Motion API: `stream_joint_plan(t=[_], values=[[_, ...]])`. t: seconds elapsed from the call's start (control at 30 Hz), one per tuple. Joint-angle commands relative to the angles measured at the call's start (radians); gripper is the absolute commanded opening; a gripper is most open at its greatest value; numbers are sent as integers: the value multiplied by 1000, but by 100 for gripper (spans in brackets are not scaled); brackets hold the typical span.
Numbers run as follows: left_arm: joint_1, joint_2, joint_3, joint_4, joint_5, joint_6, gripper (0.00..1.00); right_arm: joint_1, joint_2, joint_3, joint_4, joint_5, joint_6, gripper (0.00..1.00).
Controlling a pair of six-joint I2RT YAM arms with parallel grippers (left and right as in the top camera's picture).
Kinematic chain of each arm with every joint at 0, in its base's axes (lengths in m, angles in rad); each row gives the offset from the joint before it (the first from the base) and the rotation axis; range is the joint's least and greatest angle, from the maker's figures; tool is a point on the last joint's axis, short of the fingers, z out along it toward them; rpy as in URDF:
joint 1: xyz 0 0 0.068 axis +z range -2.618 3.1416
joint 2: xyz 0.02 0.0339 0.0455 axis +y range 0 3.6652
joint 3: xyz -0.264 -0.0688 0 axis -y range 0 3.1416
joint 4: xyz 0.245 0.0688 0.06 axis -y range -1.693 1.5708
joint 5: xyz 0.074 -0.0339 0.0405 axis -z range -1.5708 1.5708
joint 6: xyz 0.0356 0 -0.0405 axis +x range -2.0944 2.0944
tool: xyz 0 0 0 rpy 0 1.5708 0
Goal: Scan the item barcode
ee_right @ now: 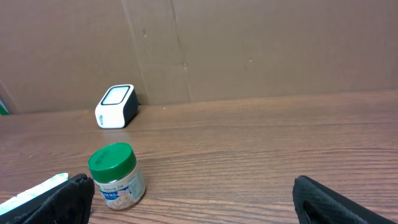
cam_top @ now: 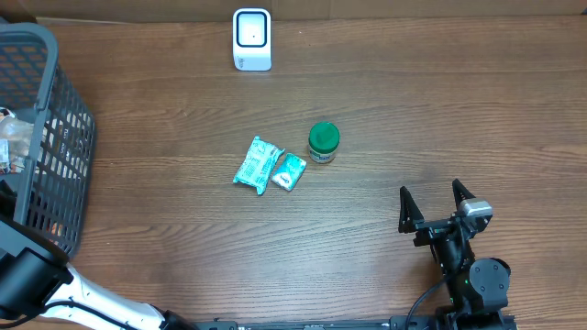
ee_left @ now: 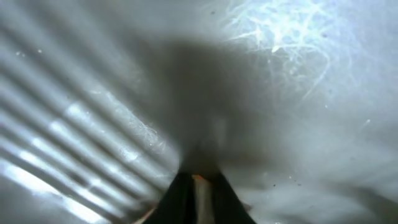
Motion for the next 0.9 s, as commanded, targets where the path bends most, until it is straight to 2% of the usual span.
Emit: stream_joint_plan(t=[0.0,0.17,0.43,0.63,0.77,0.87], values=[[-6,46,0,-8,15,8,4,-3,-12,-10,6,10,3,100],[-6,46,89,-68,15,-10,4,-3,-12,-10,6,10,3,100],[-9,10,484,-273,29,-96,4,-3,-12,-10,6,10,3,100],[-34,-114,731,-311,229,-181,4,-3,-12,-10,6,10,3,100],[-95,-230,795,-311,380,-213,4,-3,-12,-10,6,10,3,100],[-179,-312,796,-328,393,-214,4,-3,-12,-10,6,10,3,100]])
